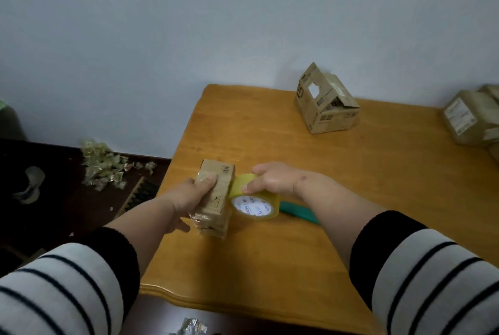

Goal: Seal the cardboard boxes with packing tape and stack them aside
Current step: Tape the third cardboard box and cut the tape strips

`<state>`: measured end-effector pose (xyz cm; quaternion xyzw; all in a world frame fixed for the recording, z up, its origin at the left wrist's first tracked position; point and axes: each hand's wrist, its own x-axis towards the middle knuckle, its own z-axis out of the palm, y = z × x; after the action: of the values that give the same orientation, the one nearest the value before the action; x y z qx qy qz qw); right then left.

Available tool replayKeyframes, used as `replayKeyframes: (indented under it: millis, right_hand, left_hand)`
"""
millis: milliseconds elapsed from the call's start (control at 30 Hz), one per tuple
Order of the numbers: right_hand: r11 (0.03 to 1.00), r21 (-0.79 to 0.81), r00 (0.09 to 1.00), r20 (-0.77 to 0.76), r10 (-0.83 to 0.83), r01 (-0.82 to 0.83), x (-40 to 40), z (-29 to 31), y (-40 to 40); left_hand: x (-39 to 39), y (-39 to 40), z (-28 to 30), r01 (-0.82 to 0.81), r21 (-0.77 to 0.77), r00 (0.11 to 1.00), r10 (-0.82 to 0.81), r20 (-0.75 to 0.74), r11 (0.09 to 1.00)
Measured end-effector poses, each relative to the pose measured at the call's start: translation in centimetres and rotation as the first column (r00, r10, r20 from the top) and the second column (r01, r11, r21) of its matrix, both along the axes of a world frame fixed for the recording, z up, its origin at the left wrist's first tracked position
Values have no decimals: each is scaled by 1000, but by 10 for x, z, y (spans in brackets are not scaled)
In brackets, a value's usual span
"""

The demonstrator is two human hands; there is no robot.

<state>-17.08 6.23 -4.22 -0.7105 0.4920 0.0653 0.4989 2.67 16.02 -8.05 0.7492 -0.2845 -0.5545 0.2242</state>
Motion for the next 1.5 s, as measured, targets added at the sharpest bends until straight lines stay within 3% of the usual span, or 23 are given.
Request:
replayKeyframes:
  millis: [200, 367, 567, 667, 733, 800, 833, 900, 1000, 1067, 1167, 1333, 1400, 1500]
  right_hand:
    - [982, 148, 990, 65, -127, 116, 5, -14, 5]
    - [943, 259, 956, 148, -254, 210, 10, -24, 8]
    - [918, 282, 897, 263, -354, 280, 19, -6, -1]
    - [911, 292, 900, 238, -364, 291, 16, -2, -1]
    - [975, 126, 971, 135, -198, 182, 15, -3, 2]
    - [1000, -18, 1000, -17, -15, 15, 20, -7, 7]
    - [997, -55, 996, -71, 47, -51, 23, -12, 10]
    - [990, -94, 988, -115, 99, -110, 24, -20, 16]
    - [991, -92, 994, -63, 91, -96, 16, -26, 17]
    - [995, -34, 995, -28, 98, -99, 6, -25, 14]
    - [993, 25, 993, -16, 119, -118, -12, -28, 8]
    - [993, 90, 996, 39, 76, -79, -29, -43, 4]
    - [991, 79, 993, 55, 101, -105, -32, -47, 3]
    - [984, 66, 986, 41, 160, -163, -39, -49, -2]
  left_hand:
    - [32, 3, -12, 28, -27, 983, -33, -179, 999]
    - [52, 10, -21, -121, -54, 951, 101, -291, 991]
    - [36, 20, -45, -221, 62, 878, 226, -421, 973]
    - [12, 22, -57, -231, 72, 924, 241, -296, 970]
    - [0, 19, -66, -152, 12, 986, 152, -65, 988]
    - [-4, 16, -73, -35, -41, 986, 41, 159, 999]
    - [-5, 15, -73, -1, -64, 986, 12, 165, 998]
    - [-8, 17, -69, 44, -105, 999, -40, 36, 994]
    - [-24, 25, -65, 232, -110, 966, -242, -93, 966]
    - [-40, 31, -71, 251, -190, 961, -267, -66, 949]
    - [-54, 30, -80, 167, -284, 986, -167, 27, 944]
    - [-49, 11, -103, 186, -239, 976, -152, 153, 953]
    - [-49, 8, -110, 255, -169, 942, -205, 267, 952]
    - [-49, 6, -112, 267, -156, 942, -223, 250, 951]
